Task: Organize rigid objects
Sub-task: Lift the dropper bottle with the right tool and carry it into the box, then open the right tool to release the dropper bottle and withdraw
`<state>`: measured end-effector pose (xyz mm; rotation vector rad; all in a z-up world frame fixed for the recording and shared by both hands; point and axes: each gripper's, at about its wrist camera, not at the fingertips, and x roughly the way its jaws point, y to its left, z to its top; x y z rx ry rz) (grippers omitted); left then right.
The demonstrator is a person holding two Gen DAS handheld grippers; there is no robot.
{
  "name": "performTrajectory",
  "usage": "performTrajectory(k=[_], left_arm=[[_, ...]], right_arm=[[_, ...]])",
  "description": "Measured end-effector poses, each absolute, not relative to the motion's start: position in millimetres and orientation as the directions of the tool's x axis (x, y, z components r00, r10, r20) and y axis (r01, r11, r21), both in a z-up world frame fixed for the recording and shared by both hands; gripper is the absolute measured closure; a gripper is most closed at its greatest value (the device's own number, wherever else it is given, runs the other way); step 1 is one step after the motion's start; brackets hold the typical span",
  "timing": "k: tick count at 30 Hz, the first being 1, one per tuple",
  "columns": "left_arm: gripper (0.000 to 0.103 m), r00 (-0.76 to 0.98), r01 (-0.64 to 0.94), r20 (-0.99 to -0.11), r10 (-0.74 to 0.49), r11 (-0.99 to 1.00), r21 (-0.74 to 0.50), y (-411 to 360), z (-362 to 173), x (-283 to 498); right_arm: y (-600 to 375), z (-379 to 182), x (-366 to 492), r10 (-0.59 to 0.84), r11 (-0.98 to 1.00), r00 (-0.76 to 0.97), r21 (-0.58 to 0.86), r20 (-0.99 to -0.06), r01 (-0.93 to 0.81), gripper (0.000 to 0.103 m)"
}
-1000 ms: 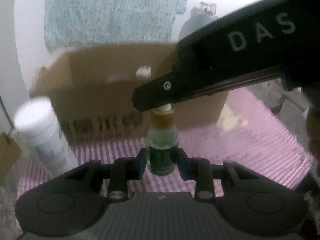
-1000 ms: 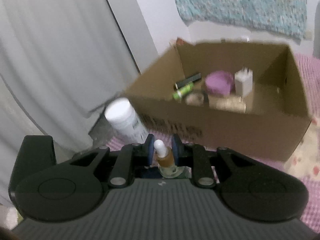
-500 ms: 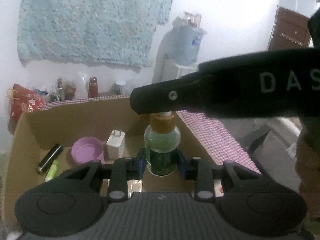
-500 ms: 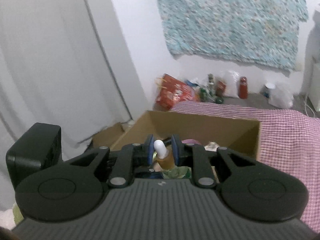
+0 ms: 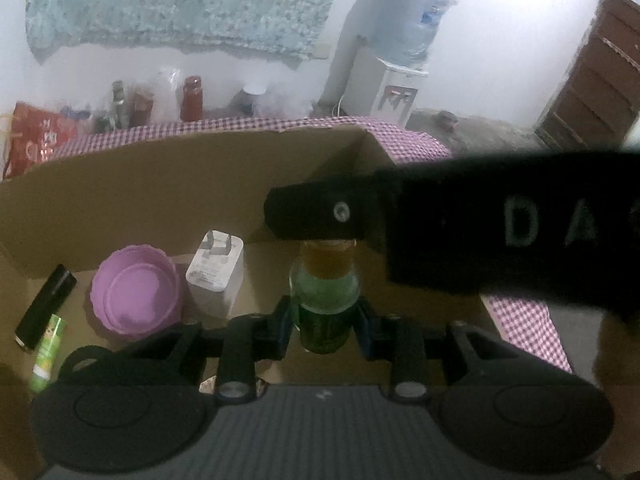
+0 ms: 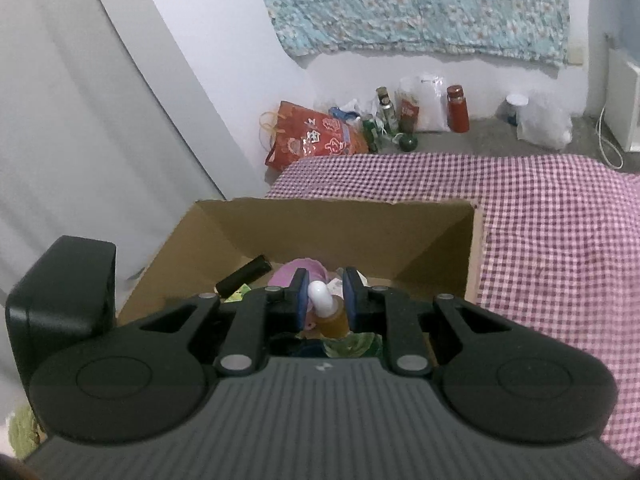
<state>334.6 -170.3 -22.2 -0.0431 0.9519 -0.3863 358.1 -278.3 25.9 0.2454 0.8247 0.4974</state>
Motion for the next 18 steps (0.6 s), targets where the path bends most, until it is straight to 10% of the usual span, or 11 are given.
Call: performTrajectory(k=[18], left_arm=[[0.043,0.562,0.237,-0.754,-0.341,0.939,-0.248,-146.2,-15.7,331.5]], right_arm=[[-302.1,23.3,355.6,0.553,0.829,0.575,0.469,-0.604,-0.305,0.09]])
